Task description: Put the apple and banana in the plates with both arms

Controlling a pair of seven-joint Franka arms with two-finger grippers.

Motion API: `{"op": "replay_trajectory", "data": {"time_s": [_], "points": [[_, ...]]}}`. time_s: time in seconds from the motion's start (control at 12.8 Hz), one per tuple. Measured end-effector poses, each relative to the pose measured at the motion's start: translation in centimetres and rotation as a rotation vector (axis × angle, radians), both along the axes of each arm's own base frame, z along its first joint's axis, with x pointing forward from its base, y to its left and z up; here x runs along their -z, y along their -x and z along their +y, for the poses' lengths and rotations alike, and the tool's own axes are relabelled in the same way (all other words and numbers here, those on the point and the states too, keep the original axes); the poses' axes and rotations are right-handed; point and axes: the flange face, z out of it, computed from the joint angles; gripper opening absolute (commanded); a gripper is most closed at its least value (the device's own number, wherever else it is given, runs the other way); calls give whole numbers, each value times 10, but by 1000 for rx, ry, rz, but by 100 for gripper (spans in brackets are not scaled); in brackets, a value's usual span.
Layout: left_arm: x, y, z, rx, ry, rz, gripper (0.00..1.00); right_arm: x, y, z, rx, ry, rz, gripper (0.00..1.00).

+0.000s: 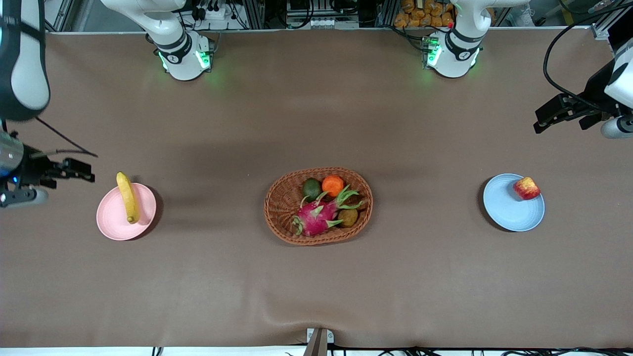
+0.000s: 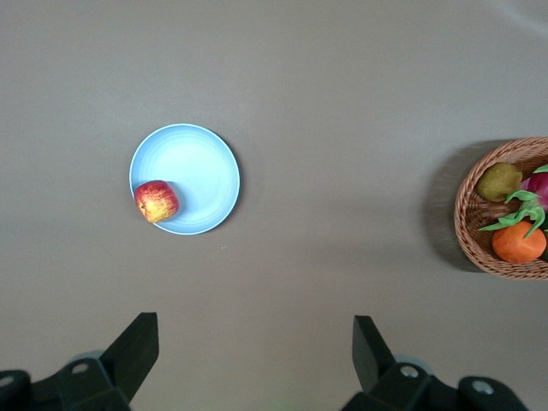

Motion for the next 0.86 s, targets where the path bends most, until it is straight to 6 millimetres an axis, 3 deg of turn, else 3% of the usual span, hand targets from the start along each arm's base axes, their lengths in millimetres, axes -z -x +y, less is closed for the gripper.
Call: {"op": "replay_trajectory", "data": {"time_s": [0.16,0.39,0.62,0.86], "points": [[0,0,1,-2,0,2,100,-36,21,21,31,0,-6,100],[1,1,2,-3,-1,9,100,-78,52,27,64,-3,-6,100],[1,1,3,-5,-1,10,100,-100,70,9,104,-5,7,100],[1,1,5,-8,-1,13,100,-109,75,-1,171,-2,20,100]]}}
